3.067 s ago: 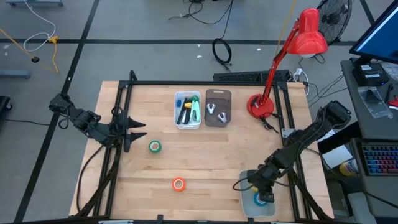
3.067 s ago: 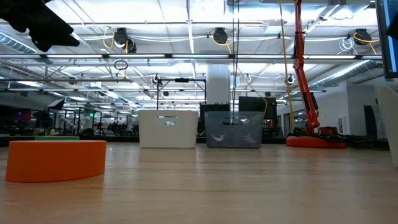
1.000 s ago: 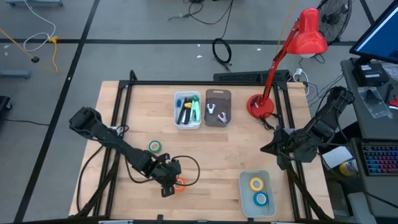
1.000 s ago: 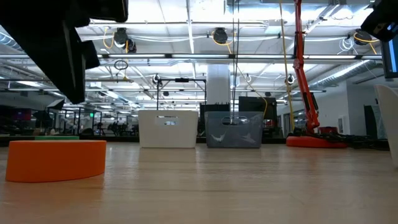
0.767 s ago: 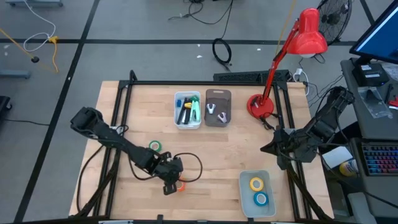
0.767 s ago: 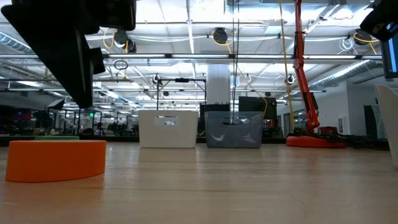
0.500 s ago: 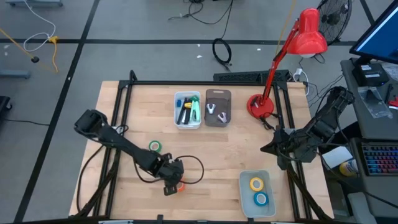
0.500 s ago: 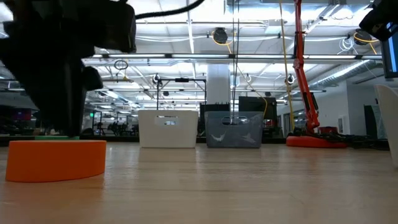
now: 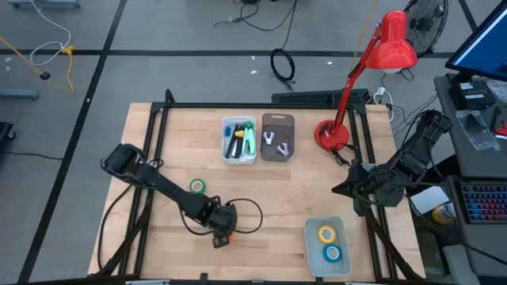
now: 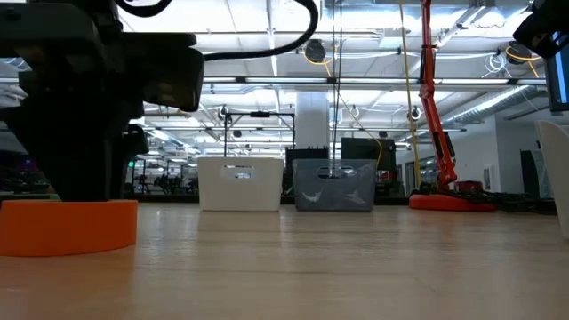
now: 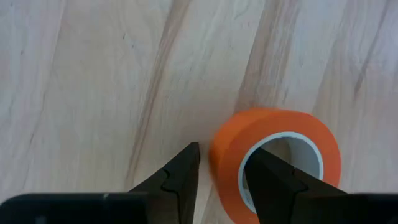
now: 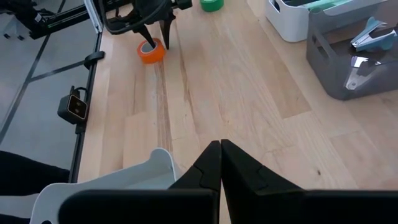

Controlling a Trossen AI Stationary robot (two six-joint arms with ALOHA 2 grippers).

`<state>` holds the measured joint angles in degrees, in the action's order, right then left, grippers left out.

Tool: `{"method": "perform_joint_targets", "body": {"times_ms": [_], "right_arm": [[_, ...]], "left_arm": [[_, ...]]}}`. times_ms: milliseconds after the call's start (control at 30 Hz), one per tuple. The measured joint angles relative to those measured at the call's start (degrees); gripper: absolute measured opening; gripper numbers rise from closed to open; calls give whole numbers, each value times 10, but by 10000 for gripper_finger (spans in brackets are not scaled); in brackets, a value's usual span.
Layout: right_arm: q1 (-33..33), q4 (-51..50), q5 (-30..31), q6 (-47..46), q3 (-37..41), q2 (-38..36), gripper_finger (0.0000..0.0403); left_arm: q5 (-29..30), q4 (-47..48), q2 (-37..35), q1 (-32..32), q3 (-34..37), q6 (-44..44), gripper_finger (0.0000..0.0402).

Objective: Pick and place Stapler, Stapler remover, tape
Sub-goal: Put the orange tape into the gray bin

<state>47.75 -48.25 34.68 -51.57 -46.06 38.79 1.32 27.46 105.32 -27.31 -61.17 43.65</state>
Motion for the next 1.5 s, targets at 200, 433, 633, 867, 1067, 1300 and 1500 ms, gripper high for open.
{"method": "perform_joint_targets", "body": {"times_ms": [200, 433, 633, 867, 1067, 1300, 1500], "right_arm": [[0, 2, 0, -2, 0, 0, 1], [0, 4, 1, -2, 0, 0, 1], [0, 4, 1, -2, 0, 0, 1], [0, 4, 1, -4, 0, 0, 1], [0, 4, 1, -3, 0, 0, 1], [0, 7, 1, -3, 0, 3, 1], [0, 60, 1, 5, 0, 18, 1]], "left_arm": [[-2, -5, -2, 6, 1, -5, 131], [-2, -8, -2, 17, 1, -12, 131], [10, -8, -1, 25, 1, -15, 131], [35, -10, -1, 27, 1, -39, 131], [44, -16, 0, 31, 2, -59, 118], [58, -34, 0, 51, 2, -60, 37], [68, -84, -18, 84, -10, -60, 37]]}}
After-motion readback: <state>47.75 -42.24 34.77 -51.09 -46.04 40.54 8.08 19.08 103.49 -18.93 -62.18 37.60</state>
